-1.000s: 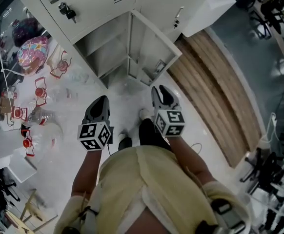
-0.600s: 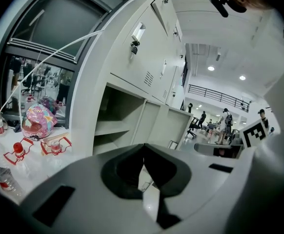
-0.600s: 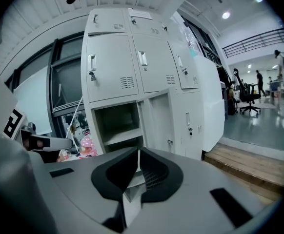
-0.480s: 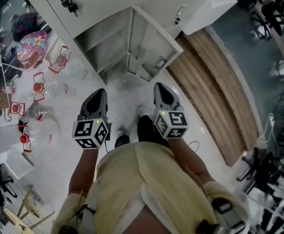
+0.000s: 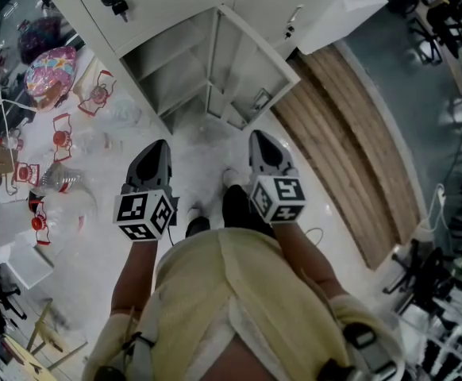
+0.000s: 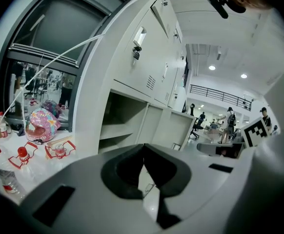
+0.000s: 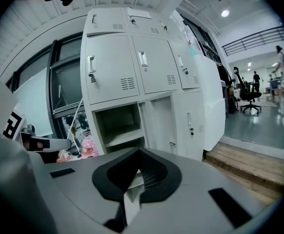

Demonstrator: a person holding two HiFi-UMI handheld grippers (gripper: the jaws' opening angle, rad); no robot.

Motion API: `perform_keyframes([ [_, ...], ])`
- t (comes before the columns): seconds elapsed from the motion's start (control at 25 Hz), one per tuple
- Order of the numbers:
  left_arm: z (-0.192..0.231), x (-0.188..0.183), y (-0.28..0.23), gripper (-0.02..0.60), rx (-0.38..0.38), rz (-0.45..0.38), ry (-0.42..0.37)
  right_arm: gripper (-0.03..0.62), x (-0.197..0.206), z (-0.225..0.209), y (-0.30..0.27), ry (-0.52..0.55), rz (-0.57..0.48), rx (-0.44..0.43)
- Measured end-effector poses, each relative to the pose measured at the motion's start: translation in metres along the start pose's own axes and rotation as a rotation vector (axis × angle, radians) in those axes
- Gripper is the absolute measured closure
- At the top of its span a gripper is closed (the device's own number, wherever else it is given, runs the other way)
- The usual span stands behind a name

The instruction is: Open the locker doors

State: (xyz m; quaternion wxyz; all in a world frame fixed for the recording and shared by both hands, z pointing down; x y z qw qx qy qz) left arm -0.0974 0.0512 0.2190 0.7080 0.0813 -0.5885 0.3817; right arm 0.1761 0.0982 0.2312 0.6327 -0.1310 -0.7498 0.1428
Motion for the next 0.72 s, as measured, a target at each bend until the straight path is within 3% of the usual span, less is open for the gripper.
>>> perform_keyframes([
  [0.72,-0.0011,-0.0042,0.0007,0.578,-0.008,-0.002,0.008,0.591,-0.0048,-0.0015,-0.0030,-0.003,-0.004,0.003],
])
Point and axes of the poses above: the fingertips, and each gripper's own axes: y backward along the fingers, z to its left, x out of its underside, the point moved 10 cm from there along y, backward along the fingers, and after that the axes turned 6 degrees about x, right-handed, at the moved point
